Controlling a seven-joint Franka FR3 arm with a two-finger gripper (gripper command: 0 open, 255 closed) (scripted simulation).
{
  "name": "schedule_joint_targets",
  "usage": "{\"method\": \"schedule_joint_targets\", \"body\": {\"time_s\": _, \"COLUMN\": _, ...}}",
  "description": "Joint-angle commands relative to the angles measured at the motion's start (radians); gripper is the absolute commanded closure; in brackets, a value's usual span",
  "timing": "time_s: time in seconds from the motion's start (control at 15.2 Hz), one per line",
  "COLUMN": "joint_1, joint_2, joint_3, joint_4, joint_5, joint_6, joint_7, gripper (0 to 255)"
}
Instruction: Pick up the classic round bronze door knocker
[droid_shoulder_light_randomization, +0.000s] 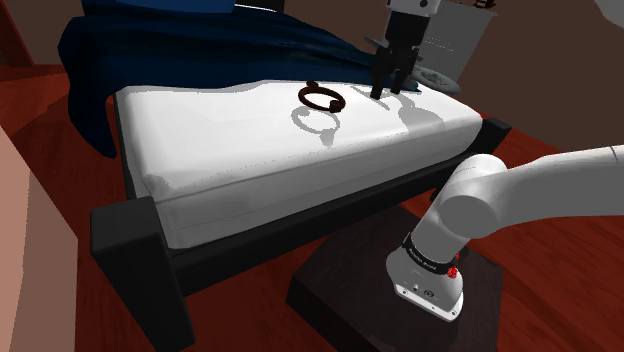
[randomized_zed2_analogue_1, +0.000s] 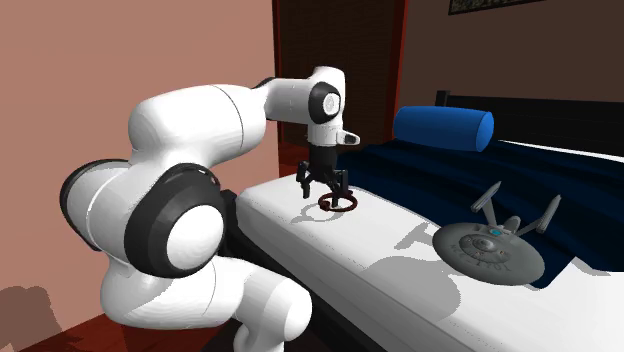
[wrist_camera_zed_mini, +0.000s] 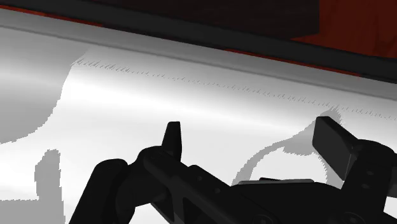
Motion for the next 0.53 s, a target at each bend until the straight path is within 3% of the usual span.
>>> {"method": "schedule_joint_targets", "body": {"time_s": 0.0, "joint_1": 0.000, "joint_2": 0.000, "joint_3": 0.000, "joint_4": 0.000, "joint_5": 0.000, "joint_6": 0.000, "joint_7": 0.000, "gripper": 0}}
{"method": "schedule_joint_targets", "body": {"time_s": 0.46, "joint_1": -0.014, "joint_2": 0.259, "joint_3": -0.007, "joint_4": 0.121, "joint_5": -0.049, "joint_6": 0.146, "joint_7": -0.005, "gripper": 0}}
